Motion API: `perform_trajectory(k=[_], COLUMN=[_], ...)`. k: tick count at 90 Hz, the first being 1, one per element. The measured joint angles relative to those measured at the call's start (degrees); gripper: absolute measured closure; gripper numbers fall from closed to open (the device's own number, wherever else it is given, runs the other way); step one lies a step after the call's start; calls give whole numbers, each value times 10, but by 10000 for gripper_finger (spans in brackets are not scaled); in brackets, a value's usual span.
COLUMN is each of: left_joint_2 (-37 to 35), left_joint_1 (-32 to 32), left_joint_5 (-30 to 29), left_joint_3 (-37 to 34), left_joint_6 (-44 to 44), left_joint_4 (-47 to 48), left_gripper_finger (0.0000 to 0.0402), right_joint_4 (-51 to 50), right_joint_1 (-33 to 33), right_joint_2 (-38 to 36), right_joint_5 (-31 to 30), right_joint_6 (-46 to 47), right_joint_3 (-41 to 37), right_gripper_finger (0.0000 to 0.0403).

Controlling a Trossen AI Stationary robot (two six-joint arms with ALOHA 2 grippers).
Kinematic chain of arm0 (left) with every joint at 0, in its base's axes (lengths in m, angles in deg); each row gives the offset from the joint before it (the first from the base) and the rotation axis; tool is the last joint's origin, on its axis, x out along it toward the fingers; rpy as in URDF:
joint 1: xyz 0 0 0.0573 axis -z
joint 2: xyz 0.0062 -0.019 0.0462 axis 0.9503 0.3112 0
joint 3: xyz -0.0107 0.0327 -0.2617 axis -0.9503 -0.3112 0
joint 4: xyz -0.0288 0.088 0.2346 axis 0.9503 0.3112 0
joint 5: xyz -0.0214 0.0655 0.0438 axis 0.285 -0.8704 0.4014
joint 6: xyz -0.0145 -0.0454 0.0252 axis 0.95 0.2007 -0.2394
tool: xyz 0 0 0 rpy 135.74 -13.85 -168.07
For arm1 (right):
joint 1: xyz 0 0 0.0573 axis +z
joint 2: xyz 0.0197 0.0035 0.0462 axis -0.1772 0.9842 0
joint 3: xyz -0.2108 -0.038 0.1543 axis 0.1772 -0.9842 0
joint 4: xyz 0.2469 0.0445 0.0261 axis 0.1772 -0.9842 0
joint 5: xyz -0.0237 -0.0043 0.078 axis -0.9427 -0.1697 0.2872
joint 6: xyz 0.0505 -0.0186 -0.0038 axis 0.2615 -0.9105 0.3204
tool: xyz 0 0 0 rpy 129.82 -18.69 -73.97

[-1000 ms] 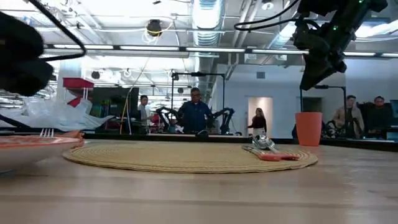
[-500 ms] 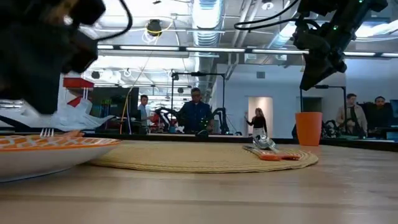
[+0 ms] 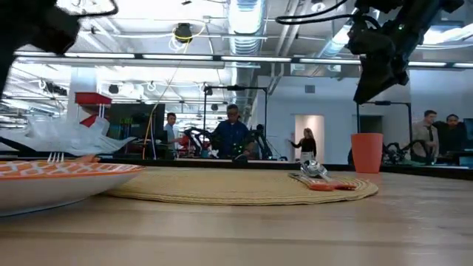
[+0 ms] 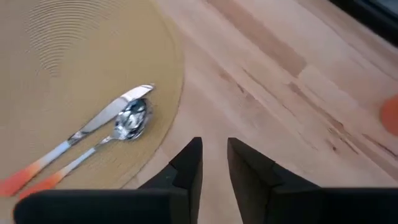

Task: Set table place
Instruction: Put the orange plate on the placemat to the left of the table knife

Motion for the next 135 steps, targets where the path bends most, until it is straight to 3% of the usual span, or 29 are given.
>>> perform_trajectory(k=[6, 32, 71, 88, 112, 135], left_joint_2=[-8, -15, 16, 23, 22, 23], left_joint_1=[14, 45, 45, 48, 65, 73], left_joint_5=[2, 10, 3, 0, -11, -27], left_joint_3=[-30, -109, -201, -241, -283, -286], left_joint_6=[18, 95, 99, 76, 128, 165], left_joint_4=[-53, -114, -319, -441, -477, -512], left_gripper_finger=[283, 195, 190, 230, 379, 393], right_joint_4=[0, 0, 0, 0, 0, -2], right_joint_1=[0, -2, 20, 26, 25, 25], right_joint_2=[0, 0, 0, 0, 0, 0], right_joint_5=[7, 13, 14, 14, 12, -4], right_joint_6=[1, 16, 34, 36, 35, 31], right_joint_3=[0, 0, 0, 0, 0, 0], right_gripper_finger=[312, 241, 233, 238, 239, 262])
